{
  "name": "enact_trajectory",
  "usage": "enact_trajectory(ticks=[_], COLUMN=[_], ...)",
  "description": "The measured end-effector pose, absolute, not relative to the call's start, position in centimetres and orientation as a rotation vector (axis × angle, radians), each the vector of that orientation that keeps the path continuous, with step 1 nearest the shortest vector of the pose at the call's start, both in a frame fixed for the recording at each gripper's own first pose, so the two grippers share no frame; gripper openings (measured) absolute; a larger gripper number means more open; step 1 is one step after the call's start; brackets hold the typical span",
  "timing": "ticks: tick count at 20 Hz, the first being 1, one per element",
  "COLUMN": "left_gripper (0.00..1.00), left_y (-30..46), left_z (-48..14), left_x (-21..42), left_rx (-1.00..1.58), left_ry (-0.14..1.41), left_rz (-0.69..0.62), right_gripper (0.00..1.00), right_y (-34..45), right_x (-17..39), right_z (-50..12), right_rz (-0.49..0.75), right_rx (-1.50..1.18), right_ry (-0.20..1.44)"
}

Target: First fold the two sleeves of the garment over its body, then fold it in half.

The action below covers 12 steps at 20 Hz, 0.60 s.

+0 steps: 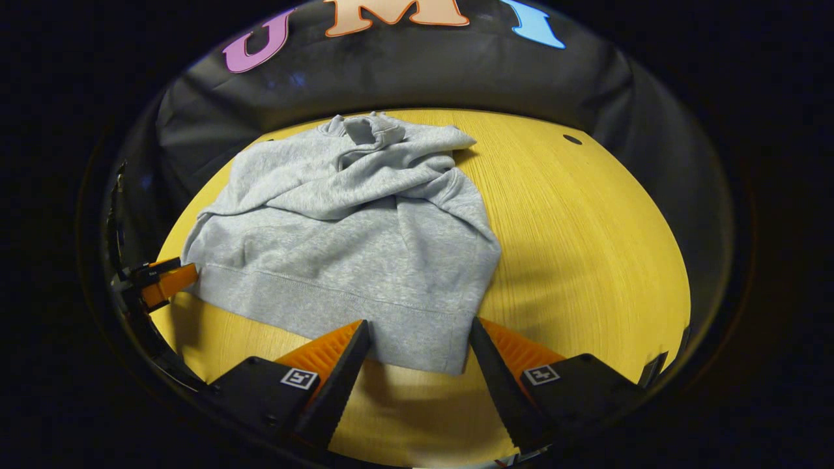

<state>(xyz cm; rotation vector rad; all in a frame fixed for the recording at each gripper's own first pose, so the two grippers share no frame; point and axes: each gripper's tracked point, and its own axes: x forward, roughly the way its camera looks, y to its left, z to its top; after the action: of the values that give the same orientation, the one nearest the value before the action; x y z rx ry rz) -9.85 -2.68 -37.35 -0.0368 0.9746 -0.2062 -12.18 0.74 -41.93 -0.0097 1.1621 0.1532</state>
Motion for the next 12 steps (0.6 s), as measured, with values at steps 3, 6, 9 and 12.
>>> enact_trajectory(ticks=[3, 6, 9, 12], left_gripper=[0.86, 0.65, 0.32, 0.16], left_y=[-3.4, -4.2, -5.2, -5.7], left_z=[-37.3, -37.2, -37.2, -37.1], left_x=[-10.0, -9.8, -9.5, -9.3], left_rx=[-0.032, -0.023, -0.042, -0.091], left_ry=[0.995, 1.016, 1.013, 1.008], left_rz=[-0.23, -0.29, -0.316, -0.318], right_gripper=[0.88, 0.6, 0.27, 0.14], right_y=[1.2, 1.6, 2.6, 2.9], right_x=[-12.1, -12.1, -12.0, -11.7], right_z=[-41.9, -42.1, -42.2, -42.4], right_rz=[0.191, 0.219, 0.236, 0.248], right_rx=[-0.006, -0.013, 0.049, 0.094], right_ry=[1.169, 1.195, 1.197, 1.202])
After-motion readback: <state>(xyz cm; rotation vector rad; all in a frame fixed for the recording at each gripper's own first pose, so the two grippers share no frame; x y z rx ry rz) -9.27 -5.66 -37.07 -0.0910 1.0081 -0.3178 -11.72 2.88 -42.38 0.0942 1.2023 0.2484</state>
